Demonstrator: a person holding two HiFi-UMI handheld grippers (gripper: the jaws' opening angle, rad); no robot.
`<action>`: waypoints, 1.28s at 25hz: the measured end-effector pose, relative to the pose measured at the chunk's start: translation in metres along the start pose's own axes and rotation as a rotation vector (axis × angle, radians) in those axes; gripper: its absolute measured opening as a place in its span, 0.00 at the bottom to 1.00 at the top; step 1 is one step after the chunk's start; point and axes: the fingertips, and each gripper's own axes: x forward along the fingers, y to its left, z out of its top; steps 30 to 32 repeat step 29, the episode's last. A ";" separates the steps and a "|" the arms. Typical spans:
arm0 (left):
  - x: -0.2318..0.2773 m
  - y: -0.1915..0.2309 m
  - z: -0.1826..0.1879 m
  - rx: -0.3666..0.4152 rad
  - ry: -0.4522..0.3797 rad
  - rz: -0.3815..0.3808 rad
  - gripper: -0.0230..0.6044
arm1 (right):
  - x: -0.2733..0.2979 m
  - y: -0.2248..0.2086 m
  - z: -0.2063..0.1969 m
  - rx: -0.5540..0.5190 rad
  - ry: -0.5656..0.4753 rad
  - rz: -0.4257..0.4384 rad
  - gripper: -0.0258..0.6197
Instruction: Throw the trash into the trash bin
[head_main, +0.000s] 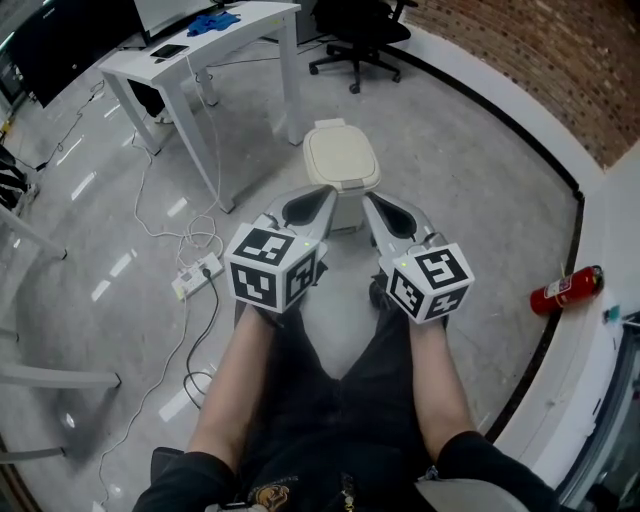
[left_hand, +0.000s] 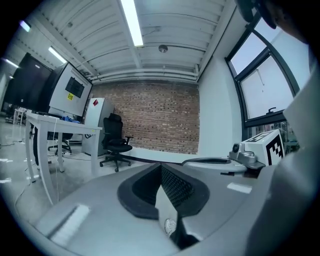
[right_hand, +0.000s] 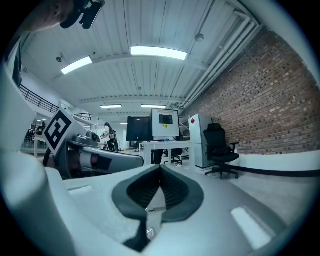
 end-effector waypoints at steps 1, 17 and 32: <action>0.000 -0.001 0.001 0.000 -0.002 0.000 0.05 | -0.002 0.000 0.001 0.000 -0.003 0.001 0.04; -0.008 -0.011 0.005 0.021 -0.016 0.001 0.05 | -0.012 0.004 0.009 0.005 -0.027 0.006 0.04; -0.007 -0.014 0.003 0.035 -0.010 0.002 0.05 | -0.014 0.001 0.008 0.006 -0.032 0.000 0.04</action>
